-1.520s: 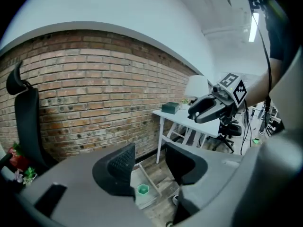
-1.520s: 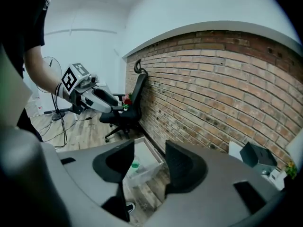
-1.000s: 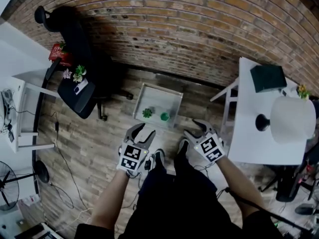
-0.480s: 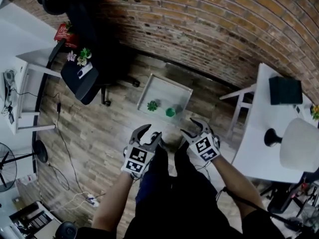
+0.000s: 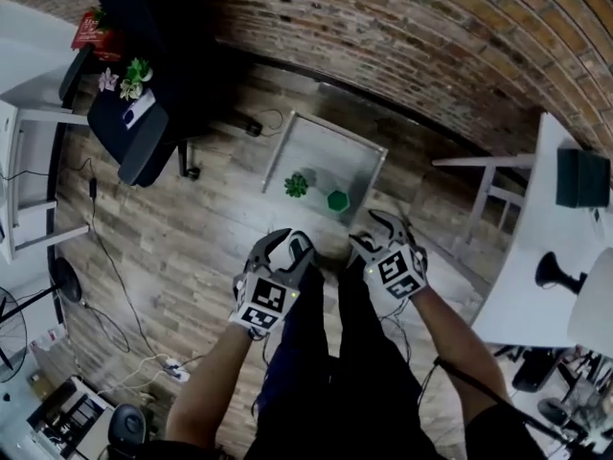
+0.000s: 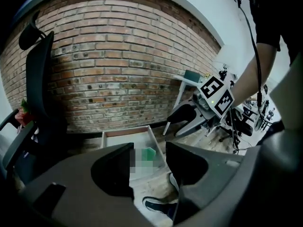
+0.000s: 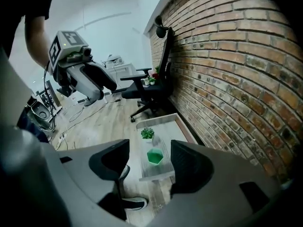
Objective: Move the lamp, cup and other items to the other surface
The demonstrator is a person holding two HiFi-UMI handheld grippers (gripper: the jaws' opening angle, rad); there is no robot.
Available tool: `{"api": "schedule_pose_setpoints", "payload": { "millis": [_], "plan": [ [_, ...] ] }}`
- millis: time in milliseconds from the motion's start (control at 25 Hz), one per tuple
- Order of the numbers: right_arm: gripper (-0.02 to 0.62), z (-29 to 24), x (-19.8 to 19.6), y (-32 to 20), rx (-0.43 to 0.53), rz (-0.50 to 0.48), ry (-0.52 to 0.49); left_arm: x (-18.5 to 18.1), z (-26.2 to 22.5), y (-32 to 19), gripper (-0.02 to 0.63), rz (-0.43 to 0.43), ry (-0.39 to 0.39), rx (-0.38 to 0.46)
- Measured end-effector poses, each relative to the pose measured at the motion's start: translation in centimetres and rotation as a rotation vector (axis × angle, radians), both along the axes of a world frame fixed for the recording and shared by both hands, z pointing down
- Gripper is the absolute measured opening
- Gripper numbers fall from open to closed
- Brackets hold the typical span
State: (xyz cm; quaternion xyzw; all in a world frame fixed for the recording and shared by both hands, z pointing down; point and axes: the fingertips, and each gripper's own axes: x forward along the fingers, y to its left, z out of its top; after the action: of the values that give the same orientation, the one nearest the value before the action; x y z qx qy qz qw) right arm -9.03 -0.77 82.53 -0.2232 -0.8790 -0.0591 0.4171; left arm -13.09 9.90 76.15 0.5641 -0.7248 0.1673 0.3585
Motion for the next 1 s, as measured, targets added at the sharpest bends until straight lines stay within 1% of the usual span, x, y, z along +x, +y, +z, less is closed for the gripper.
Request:
{"api": "schedule_pose_setpoints", "payload": {
  "millis": [120, 360, 840, 1000],
  "plan": [
    [0.279, 3.5, -0.2, 0.4, 0.006, -0.006, 0.026, -0.2, 2.4, 0.7, 0.206, 0.013, 0.024, -0.007],
    [0.29, 8.5, -1.2, 0.9, 0.032, -0.032, 0.064, -0.4, 6.7, 2.2, 0.21, 0.034, 0.046, -0.036],
    [0.328, 17.9, -2.5, 1.6, 0.135, -0.168, 0.145, -0.3, 11.4, 2.7, 0.215, 0.04, 0.073, -0.031],
    [0.356, 20.6, -3.0, 1.6, 0.117, -0.192, 0.167, -0.7, 13.1, 2.9, 0.215, 0.037, 0.07, -0.033]
  ]
}}
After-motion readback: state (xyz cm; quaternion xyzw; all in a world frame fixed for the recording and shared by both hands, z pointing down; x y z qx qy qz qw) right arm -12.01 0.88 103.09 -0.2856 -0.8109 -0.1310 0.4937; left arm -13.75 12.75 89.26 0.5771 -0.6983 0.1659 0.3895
